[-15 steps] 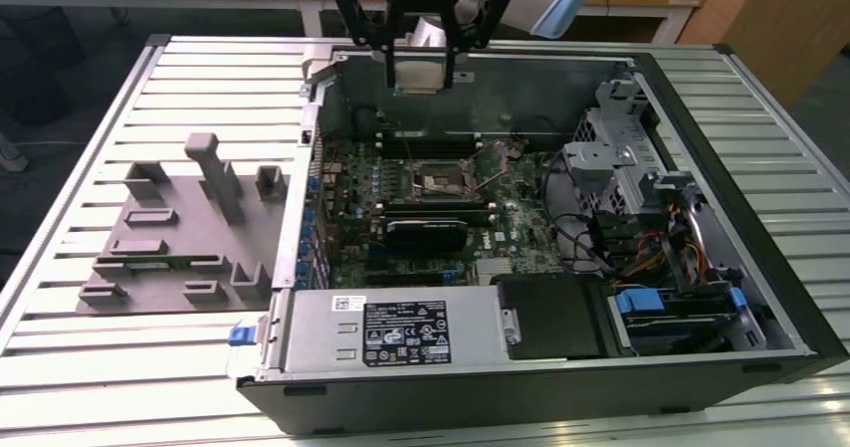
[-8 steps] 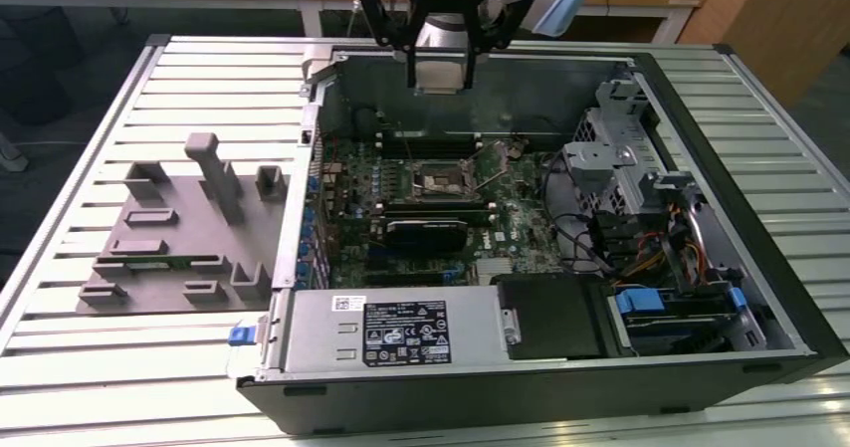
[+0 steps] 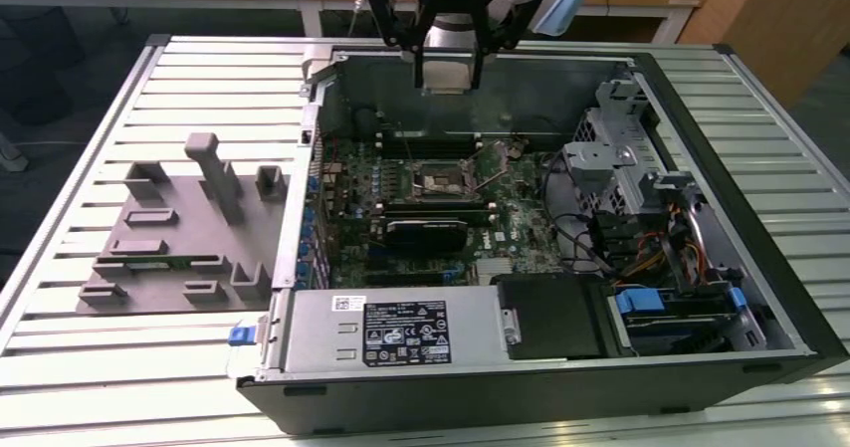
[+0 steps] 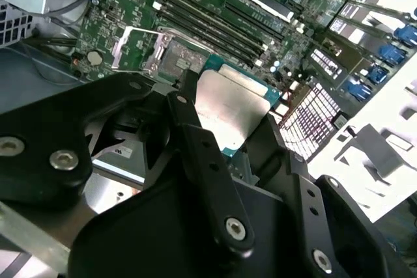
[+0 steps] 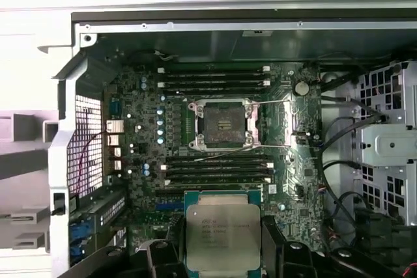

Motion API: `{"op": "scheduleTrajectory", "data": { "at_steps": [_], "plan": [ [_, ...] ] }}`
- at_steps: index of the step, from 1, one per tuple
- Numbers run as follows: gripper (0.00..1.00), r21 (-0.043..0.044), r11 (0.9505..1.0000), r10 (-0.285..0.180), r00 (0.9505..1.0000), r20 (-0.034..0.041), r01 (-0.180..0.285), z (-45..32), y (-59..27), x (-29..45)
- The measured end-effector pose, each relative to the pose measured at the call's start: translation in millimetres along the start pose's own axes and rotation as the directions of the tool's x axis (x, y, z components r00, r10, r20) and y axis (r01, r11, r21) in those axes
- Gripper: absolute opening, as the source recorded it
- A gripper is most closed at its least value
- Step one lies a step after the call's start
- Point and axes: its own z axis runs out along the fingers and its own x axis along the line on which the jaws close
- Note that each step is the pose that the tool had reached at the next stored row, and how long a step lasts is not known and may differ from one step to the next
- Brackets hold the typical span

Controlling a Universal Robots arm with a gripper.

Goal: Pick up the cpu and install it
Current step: 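Pick up the cpu and move it towards the insertion slot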

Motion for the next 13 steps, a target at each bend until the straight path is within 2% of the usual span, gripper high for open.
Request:
{"op": "scheduleTrajectory", "data": {
  "at_steps": [5,6,13],
  "plan": [
    [0.55,0.0003,1.0000,0.000,1.0000,-0.0001,0.000,7.7,-0.3,0.1],
    [0.55,0.0002,1.0000,0.000,1.0000,-0.0001,0.000,11.4,-0.4,0.1],
    [0.55,0.0003,1.0000,0.000,1.0000,0.0000,0.000,24.1,-0.7,0.0]
  ]
}}
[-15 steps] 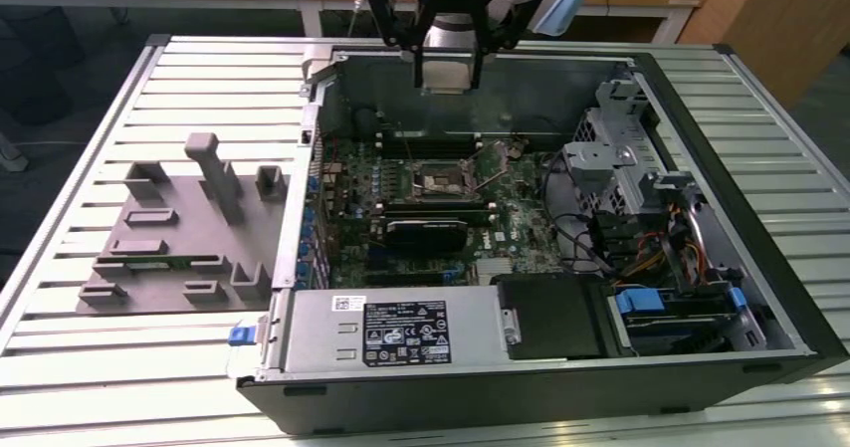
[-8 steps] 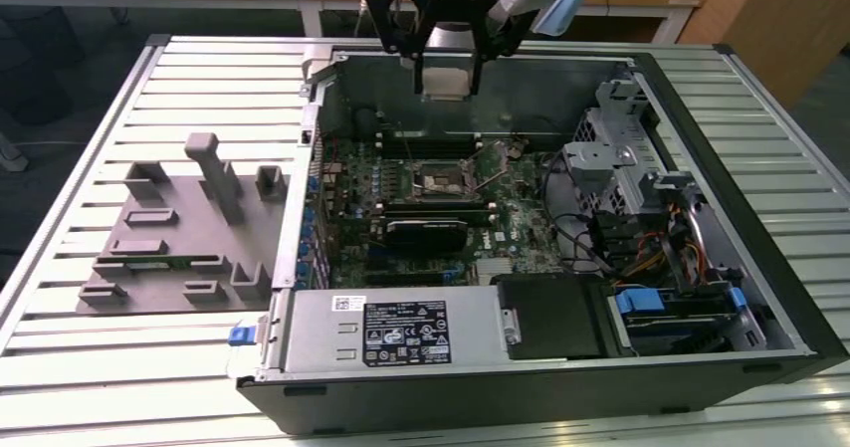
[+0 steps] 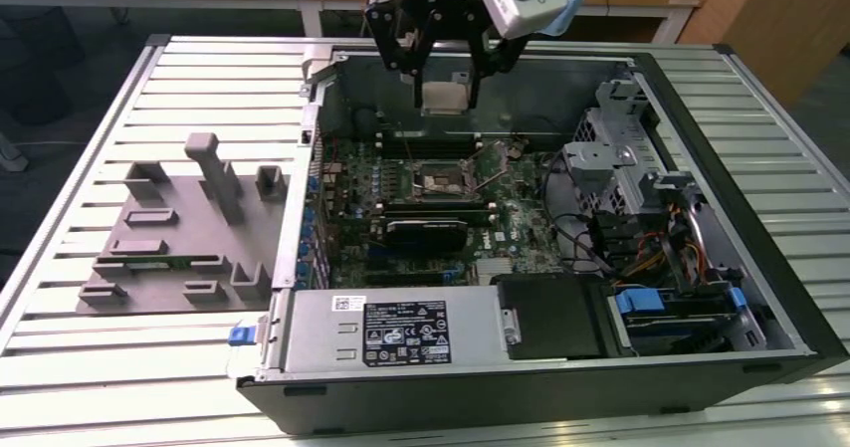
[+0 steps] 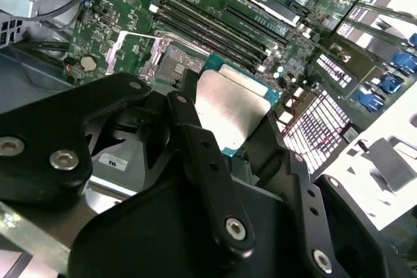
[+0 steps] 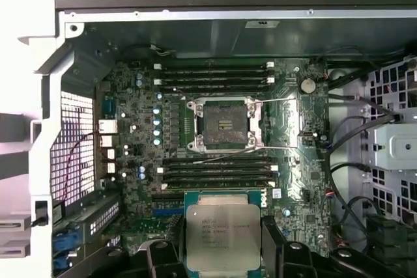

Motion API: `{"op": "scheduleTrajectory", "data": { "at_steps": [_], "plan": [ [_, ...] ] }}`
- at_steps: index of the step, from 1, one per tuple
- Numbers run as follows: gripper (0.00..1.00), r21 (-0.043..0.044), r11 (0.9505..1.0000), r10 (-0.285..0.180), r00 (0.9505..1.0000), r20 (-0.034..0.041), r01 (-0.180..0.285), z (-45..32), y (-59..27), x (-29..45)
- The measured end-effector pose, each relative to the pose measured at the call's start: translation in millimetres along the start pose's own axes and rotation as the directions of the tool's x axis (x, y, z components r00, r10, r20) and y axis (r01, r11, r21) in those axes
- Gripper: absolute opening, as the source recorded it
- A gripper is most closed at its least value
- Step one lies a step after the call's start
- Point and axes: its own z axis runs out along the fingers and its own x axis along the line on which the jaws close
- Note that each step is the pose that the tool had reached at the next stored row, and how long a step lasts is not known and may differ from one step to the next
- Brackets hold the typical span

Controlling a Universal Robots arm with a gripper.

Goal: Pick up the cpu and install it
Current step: 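Pick up the cpu and move it towards the insertion slot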

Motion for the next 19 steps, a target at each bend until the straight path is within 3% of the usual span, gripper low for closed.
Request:
{"op": "scheduleTrajectory", "data": {
  "at_steps": [19],
  "plan": [
    [0.55,0.0006,1.0000,0.000,1.0000,-0.0009,0.000,34.6,1.8,-4.1]
  ]
}}
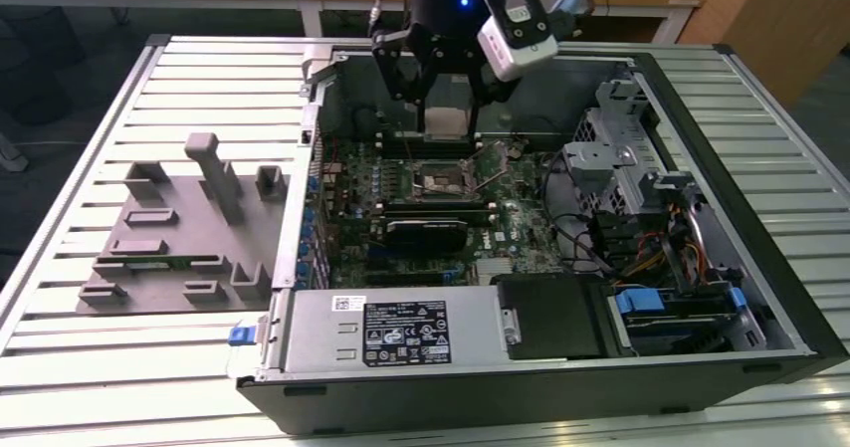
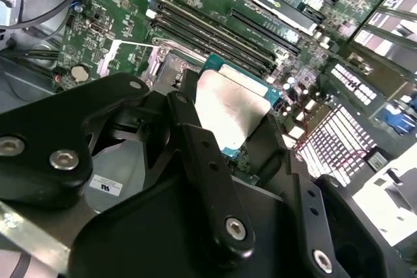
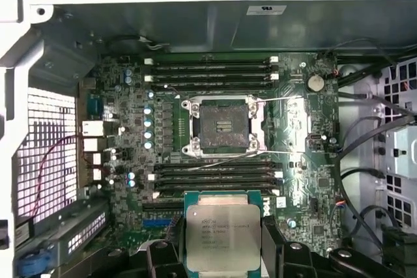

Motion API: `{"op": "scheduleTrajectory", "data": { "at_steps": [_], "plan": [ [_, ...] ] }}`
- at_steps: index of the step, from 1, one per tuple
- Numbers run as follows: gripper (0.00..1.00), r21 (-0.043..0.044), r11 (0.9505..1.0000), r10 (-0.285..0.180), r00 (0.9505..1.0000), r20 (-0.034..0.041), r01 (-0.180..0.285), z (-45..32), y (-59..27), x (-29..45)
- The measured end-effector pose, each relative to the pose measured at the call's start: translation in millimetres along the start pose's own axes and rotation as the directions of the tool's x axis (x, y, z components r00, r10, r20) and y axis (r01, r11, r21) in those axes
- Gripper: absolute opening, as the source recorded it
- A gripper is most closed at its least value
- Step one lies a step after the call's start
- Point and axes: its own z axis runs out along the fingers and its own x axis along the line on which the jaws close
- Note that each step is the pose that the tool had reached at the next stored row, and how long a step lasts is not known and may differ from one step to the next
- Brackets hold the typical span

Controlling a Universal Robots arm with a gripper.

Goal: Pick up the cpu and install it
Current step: 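Pick up the cpu and move it towards the insertion slot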

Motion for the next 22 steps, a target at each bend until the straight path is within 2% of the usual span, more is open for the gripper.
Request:
{"op": "scheduleTrajectory", "data": {
  "at_steps": [15,22],
  "plan": [
    [0.55,0.0001,1.0000,0.000,1.0000,-0.0044,0.000,25.5,15.4,-1.5],
    [0.55,0.0003,1.0000,0.000,1.0000,-0.0078,0.000,35.0,17.8,-1.5]
  ]
}}
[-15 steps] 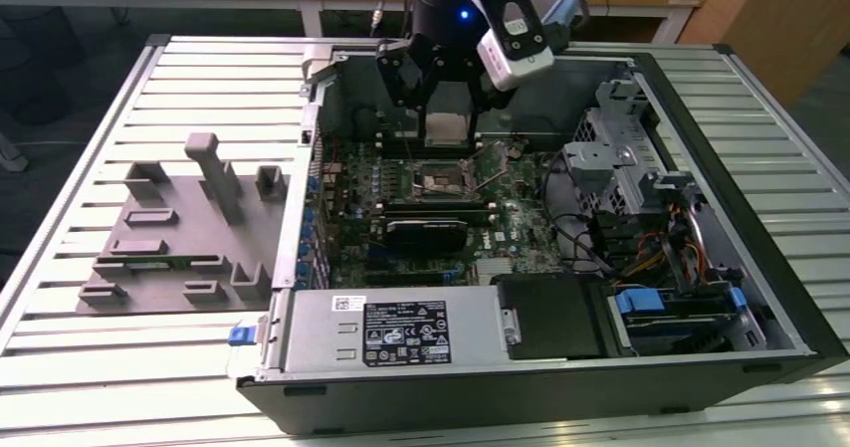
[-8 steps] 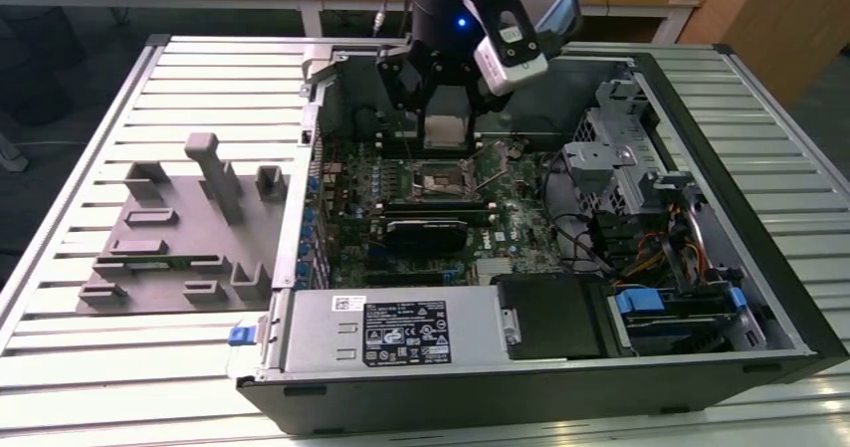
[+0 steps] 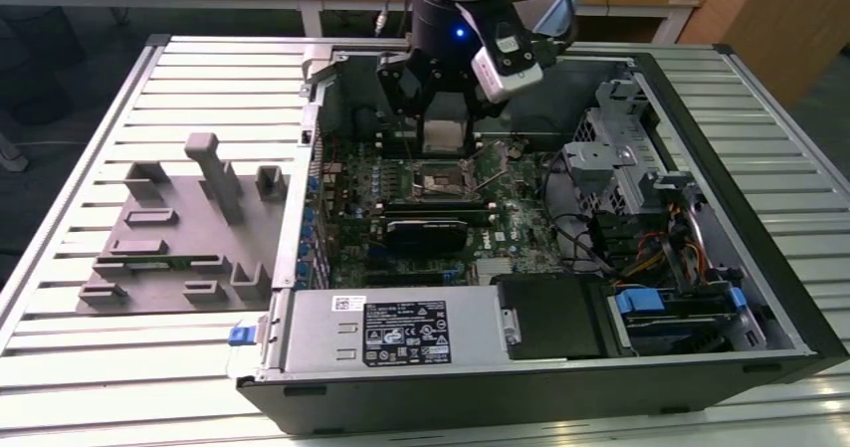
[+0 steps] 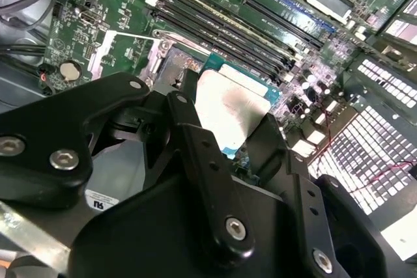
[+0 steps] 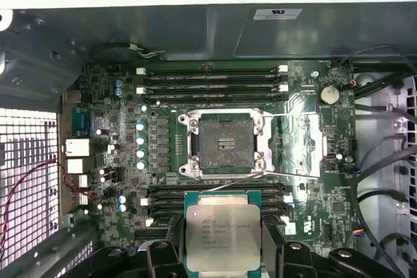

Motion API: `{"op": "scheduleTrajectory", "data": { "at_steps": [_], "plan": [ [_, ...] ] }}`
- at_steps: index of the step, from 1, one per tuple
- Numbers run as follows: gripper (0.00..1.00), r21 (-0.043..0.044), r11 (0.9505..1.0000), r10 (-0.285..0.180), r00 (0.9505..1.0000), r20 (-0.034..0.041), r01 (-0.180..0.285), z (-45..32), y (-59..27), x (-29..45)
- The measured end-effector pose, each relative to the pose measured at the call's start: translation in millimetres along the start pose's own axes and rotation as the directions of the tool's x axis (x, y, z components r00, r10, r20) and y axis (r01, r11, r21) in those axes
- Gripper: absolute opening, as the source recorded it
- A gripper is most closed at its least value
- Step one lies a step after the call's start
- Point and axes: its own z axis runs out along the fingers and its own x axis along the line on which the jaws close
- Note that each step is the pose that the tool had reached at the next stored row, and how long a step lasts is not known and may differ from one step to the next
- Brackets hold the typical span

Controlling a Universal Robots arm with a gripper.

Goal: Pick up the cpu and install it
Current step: 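Pick up the cpu and move it towards the insertion slot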

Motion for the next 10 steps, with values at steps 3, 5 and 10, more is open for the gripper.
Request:
{"op": "scheduleTrajectory", "data": {
  "at_steps": [3,5,10],
  "plan": [
    [0.55,-0.0001,1.0000,0.000,1.0000,-0.0015,0.000,4.6,0.4,-0.2],
    [0.55,0.0001,1.0000,0.000,1.0000,-0.0024,0.000,7.7,0.7,-0.4],
    [0.55,0.0001,1.0000,0.000,1.0000,-0.0029,0.000,12.8,3.5,-0.5]
  ]
}}
